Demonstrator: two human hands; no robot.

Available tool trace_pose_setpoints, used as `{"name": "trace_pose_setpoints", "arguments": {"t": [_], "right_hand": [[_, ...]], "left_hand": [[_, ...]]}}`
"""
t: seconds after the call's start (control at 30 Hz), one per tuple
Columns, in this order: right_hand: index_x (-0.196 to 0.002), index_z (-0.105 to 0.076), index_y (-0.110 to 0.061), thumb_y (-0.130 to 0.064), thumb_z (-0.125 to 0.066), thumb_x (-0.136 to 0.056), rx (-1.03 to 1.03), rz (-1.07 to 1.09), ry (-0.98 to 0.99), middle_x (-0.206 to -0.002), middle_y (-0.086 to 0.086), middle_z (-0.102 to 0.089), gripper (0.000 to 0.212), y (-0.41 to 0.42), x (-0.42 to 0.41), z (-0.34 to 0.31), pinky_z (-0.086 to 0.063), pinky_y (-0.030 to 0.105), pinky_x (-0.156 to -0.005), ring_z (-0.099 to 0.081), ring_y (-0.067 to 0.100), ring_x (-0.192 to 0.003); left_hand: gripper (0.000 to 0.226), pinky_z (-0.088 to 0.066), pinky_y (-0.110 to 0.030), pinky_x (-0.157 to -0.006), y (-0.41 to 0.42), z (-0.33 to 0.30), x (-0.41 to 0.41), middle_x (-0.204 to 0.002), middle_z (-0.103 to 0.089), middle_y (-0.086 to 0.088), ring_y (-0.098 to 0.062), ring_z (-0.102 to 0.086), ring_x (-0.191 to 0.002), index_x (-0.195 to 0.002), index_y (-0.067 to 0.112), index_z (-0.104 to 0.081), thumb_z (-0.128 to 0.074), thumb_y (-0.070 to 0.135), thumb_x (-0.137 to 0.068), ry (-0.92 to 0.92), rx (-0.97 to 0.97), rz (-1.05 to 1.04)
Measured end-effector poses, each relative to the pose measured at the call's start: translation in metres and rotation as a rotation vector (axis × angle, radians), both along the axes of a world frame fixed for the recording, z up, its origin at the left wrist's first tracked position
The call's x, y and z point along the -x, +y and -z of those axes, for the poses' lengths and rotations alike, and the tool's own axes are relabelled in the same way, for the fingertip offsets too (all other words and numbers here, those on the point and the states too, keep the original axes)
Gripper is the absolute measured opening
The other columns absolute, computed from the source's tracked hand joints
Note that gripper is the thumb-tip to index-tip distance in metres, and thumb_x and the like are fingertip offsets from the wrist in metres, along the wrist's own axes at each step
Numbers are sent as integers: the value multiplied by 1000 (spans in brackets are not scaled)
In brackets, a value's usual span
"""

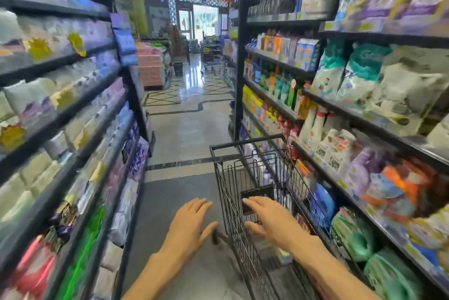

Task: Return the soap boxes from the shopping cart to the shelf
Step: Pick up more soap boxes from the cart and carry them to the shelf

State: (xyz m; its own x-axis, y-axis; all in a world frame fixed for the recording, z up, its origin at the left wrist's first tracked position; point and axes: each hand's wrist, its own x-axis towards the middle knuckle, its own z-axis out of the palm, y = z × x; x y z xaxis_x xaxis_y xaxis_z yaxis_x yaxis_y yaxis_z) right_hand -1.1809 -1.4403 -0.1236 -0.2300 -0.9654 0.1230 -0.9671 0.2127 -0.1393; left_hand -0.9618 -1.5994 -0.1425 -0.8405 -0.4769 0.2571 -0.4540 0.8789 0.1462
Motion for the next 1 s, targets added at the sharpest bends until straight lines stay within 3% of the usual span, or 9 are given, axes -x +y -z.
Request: {"name": "trace_pose_setpoints", "arguments": {"t": [0.13,0.4,0.63,0.77,0.87,1.0], "right_hand": [[-152,-34,-20,-51,-52,-96,-21,63,33,-152,1,-43,67,-57,42,11,-30,30,-116,-40,19,-139],[-154,-30,-21,-49,-50,-98,-25,452,-68,-156,-3,-35,65,-100,105,17,-24,32,-119,-30,17,-145],[-137,-55,-20,-55,-42,-87,-59,738,-125,-131,1,-61,62,-74,141,44,-53,35,-94,-60,22,-118],[-147,-42,-25,-58,-38,-97,-95,910,-176,-145,-1,-50,60,-53,162,70,-40,37,-110,-45,20,-136],[-143,-48,-23,-69,-23,-95,-73,984,-276,-137,0,-57,71,-46,177,96,-47,38,-104,-52,23,-128],[-152,-33,-27,-57,-39,-96,-92,1088,-403,-150,-2,-43,63,-50,192,132,-30,31,-113,-38,20,-139]], "left_hand": [[76,-48,-39,-107,-74,9,61,-139,-60,1,-22,-56,-129,-138,21,-58,-18,70,-96,-8,-30,129],[65,-43,-33,-110,-177,11,211,-143,-52,6,-16,-49,-132,-144,23,-49,-30,64,-97,-73,-53,494],[61,-52,-33,-98,-165,36,327,-133,-62,3,-19,-60,-120,-134,19,-59,-37,60,-96,-143,-96,800],[57,-55,-30,-89,-147,71,387,-123,-67,1,-20,-66,-108,-127,16,-64,-43,57,-93,-258,-115,938],[58,-57,-24,-79,-141,97,415,-115,-70,4,-17,-69,-99,-122,19,-68,-40,60,-92,-326,-121,966],[62,-46,-31,-103,-148,137,443,-142,-53,2,-20,-51,-129,-146,20,-46,-39,59,-99,-452,-210,956]]}}
